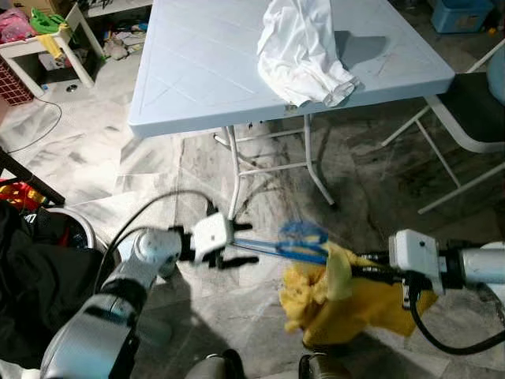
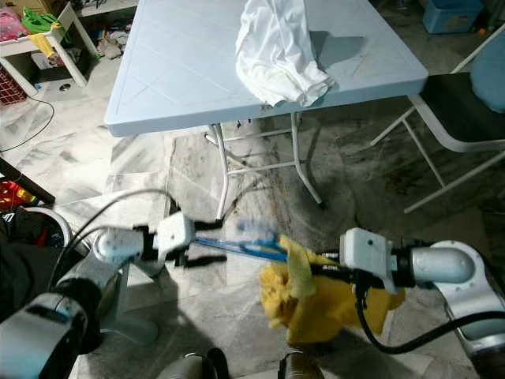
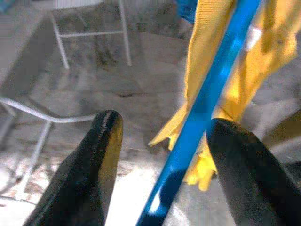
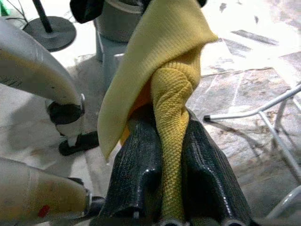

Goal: Hang hanger

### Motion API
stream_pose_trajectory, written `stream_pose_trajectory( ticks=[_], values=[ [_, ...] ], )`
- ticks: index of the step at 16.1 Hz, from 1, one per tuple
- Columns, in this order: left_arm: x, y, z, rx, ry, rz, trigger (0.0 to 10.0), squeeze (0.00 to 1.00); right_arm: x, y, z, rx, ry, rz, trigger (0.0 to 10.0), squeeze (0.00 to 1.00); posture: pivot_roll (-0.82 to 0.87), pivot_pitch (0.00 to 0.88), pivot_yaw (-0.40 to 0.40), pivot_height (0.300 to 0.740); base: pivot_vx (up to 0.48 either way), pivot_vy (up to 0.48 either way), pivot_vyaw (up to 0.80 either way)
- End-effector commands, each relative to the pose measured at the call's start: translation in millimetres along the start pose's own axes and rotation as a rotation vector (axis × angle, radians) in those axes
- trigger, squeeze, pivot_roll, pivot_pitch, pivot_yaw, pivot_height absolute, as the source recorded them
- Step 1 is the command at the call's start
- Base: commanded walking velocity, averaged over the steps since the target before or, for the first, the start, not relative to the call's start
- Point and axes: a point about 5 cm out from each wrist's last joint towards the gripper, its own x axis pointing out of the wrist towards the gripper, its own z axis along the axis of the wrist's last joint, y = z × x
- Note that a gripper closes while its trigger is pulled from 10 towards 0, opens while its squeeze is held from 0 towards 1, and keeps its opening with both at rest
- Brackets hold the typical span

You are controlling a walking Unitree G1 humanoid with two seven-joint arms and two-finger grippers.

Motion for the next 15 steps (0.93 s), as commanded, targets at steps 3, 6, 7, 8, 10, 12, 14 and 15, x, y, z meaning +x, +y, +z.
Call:
stream_pose_trajectory(
  ticks=[3,6,7,8,10,12,14,15],
  values=[
    [-5.8,10.6,0.6,0.013,0.045,0.029,0.0,0.00,-1.8,-7.6,18.9,-0.059,-0.073,0.002,10.0,0.00,-0.19,0.176,0.091,0.740,0.000,0.000,0.00],
    [-7.4,13.1,1.4,0.040,0.066,0.015,0.0,0.00,-1.7,-13.5,18.8,-0.077,-0.064,-0.027,10.0,0.00,-0.19,0.178,0.096,0.740,0.000,0.000,0.00],
    [-7.7,13.2,1.3,0.042,0.070,0.013,0.0,0.00,-1.0,-14.4,18.3,-0.085,-0.060,-0.036,10.0,0.00,-0.19,0.178,0.097,0.740,0.000,0.000,0.00],
    [-8.1,13.3,1.3,0.042,0.069,0.010,0.0,0.00,0.2,-14.9,17.6,-0.094,-0.055,-0.044,10.0,0.00,-0.18,0.178,0.100,0.740,0.000,0.000,0.00],
    [-7.9,13.3,1.8,0.046,0.067,0.005,0.0,0.00,2.6,-15.5,15.7,-0.109,-0.044,-0.059,10.0,0.00,-0.18,0.179,0.102,0.740,0.000,0.000,0.00],
    [-6.1,16.1,5.7,0.066,0.050,0.037,0.0,0.00,5.3,-16.4,14.2,-0.135,-0.027,-0.082,10.0,0.00,-0.18,0.180,0.103,0.740,0.000,0.000,0.00],
    [-3.4,16.9,8.9,0.061,0.025,0.044,0.0,0.00,6.6,-16.4,13.9,-0.138,-0.028,-0.087,10.0,0.00,-0.19,0.185,0.105,0.740,0.000,0.000,0.00],
    [-1.7,14.7,9.0,0.064,0.021,0.027,0.0,0.00,7.1,-16.5,13.1,-0.140,-0.026,-0.090,10.0,0.00,-0.19,0.185,0.105,0.740,0.000,0.000,0.00]
  ],
)
